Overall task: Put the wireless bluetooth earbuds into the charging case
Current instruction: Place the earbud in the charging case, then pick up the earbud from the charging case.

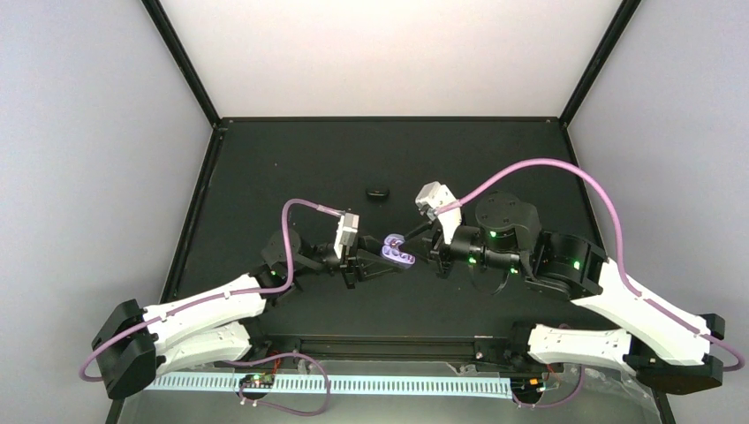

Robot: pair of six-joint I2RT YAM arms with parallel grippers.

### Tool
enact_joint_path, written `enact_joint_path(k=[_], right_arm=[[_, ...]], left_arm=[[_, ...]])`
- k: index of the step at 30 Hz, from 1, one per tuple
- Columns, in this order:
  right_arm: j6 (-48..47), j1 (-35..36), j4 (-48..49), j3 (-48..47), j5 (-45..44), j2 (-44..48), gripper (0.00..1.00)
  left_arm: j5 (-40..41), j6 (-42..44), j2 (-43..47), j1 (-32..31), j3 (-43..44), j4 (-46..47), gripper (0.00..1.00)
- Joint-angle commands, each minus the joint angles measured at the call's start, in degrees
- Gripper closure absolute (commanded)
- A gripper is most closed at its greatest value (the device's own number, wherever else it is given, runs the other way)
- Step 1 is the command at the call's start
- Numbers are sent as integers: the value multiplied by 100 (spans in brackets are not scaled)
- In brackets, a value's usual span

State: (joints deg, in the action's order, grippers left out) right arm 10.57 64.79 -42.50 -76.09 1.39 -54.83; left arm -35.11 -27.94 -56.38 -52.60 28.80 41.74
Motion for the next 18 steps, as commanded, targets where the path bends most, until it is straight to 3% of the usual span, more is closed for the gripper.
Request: enact_joint_path(k=[1, 18], right_arm=[[284, -87, 176, 39, 128, -11, 82], [706, -501, 224, 216, 904, 8, 82]], left_arm=[[97, 169, 81, -41, 249, -47, 98], [297, 204, 228, -48, 215, -175, 98]])
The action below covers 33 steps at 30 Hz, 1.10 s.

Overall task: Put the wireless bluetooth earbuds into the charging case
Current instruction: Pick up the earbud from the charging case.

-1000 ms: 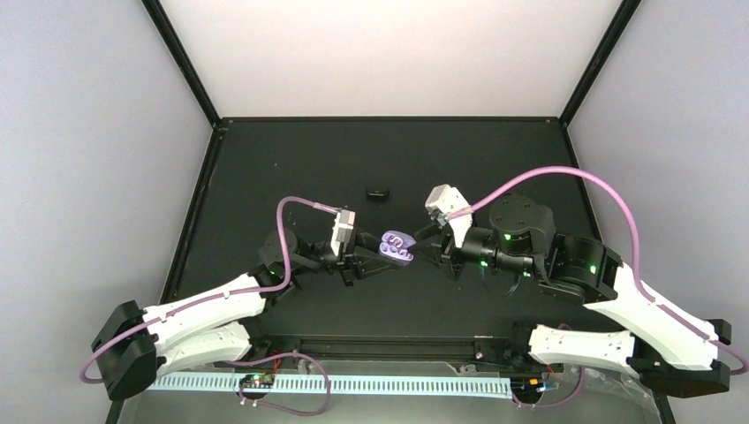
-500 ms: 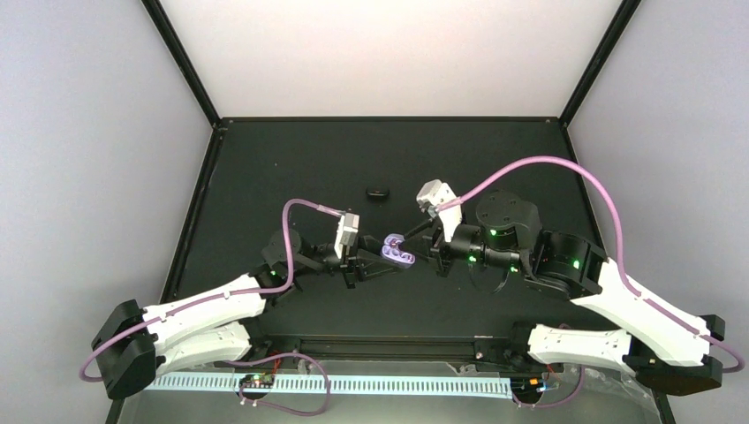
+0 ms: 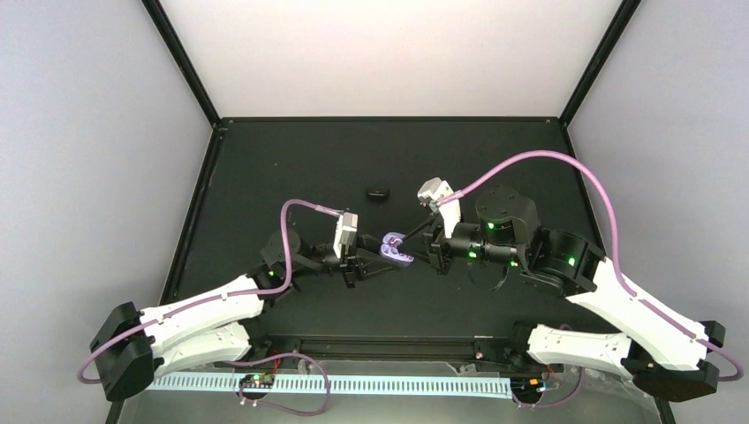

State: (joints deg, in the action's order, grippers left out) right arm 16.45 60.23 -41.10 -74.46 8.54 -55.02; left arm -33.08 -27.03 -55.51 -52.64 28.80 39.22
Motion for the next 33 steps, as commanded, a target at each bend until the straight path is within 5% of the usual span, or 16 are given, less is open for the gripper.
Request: enact_joint_path(k=[1, 33], right_arm=[[122, -50, 85, 61, 179, 28, 82], [219, -152, 211, 117, -91, -223, 87]], left_arm=[[92, 116, 149, -40, 206, 72, 98], [69, 188, 182, -44, 251, -13, 99]])
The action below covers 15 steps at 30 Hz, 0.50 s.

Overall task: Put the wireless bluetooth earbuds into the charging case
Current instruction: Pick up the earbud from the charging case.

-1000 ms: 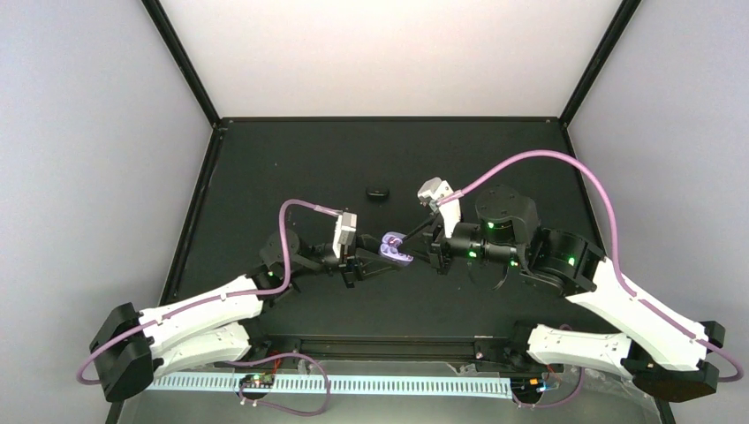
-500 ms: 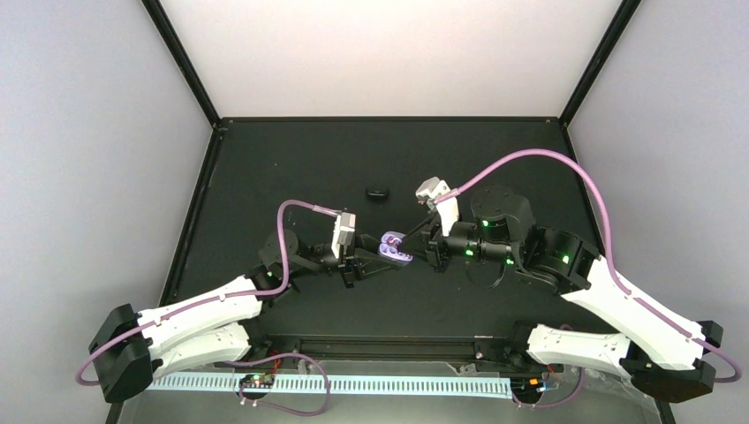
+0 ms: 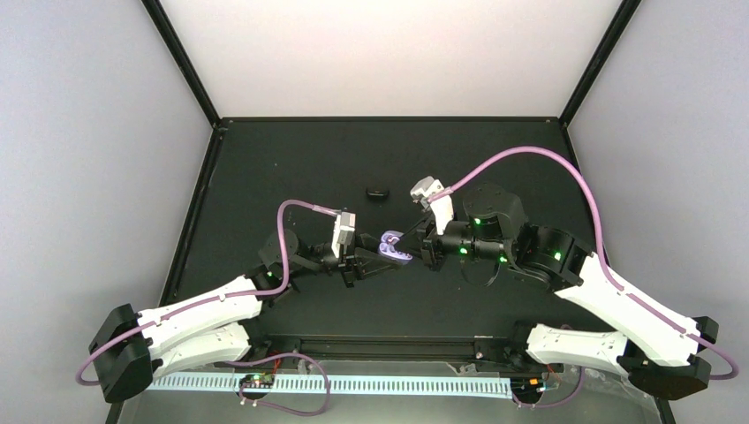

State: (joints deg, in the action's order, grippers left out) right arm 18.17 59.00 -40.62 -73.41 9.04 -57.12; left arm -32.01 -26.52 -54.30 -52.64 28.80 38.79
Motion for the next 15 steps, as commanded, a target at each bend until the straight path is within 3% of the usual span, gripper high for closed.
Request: enact_joint_path(k=[1, 7, 15], right_arm=[[52, -27, 182, 18, -147, -11, 87], [65, -34, 252, 37, -183, -4, 89], [5, -29, 218, 70, -126, -23, 99]], left_arm=[[-38, 144, 60, -44, 251, 25, 98], [-62, 155, 43, -53, 244, 13, 98], [-63, 180, 60, -79, 244, -5, 98]])
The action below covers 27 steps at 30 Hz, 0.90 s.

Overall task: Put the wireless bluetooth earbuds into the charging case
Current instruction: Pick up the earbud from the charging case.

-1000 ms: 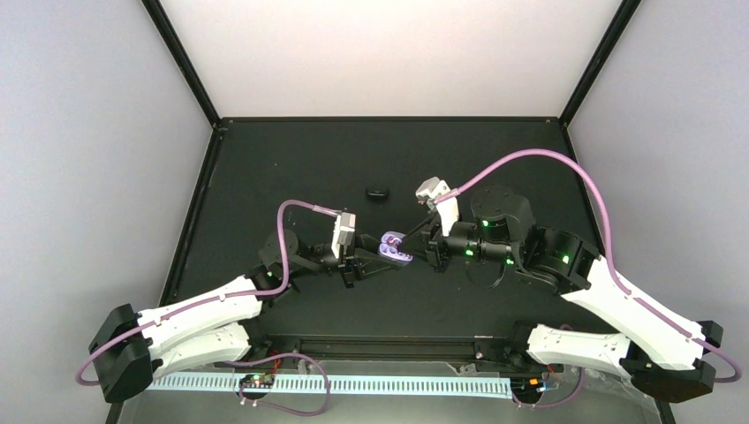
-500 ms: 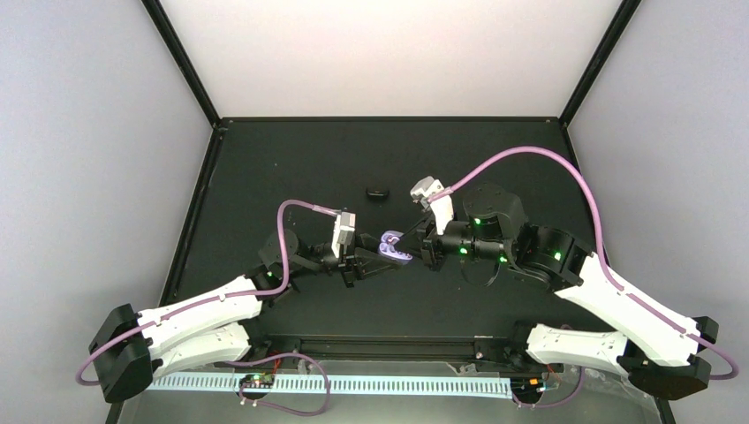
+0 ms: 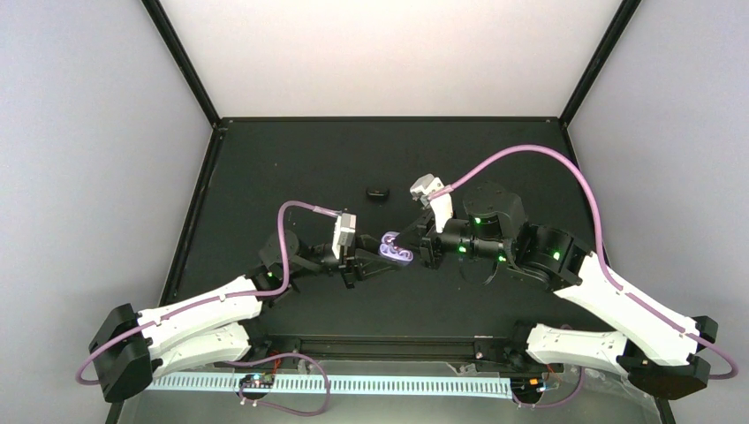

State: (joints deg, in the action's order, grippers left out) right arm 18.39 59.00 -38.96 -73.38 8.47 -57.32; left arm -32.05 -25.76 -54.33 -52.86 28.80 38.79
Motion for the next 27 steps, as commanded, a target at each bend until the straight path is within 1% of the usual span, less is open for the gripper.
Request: enact_joint_path(k=[1, 7, 12, 17, 22, 27], right_arm=[[-32, -29, 42, 70, -61, 3, 99], [-416, -29, -5, 124, 244, 153, 99], [-920, -29, 276, 391, 685, 550, 99], [-1307, -21, 333, 426, 1012, 643, 99], [-1455, -21, 431, 377, 1232, 620, 99], [-1595, -21, 273, 177, 1248, 518, 99]], left_arm=[[-58, 106, 62, -58, 242, -8, 99], [-56, 136, 71, -67, 203, 89, 98], [-113, 217, 89, -66, 9, 527, 98], [-242, 419, 131, -91, -32, 750, 98], [-381, 614, 155, -129, -17, 737, 99], [-398, 644, 150, -138, 2, 625, 98]])
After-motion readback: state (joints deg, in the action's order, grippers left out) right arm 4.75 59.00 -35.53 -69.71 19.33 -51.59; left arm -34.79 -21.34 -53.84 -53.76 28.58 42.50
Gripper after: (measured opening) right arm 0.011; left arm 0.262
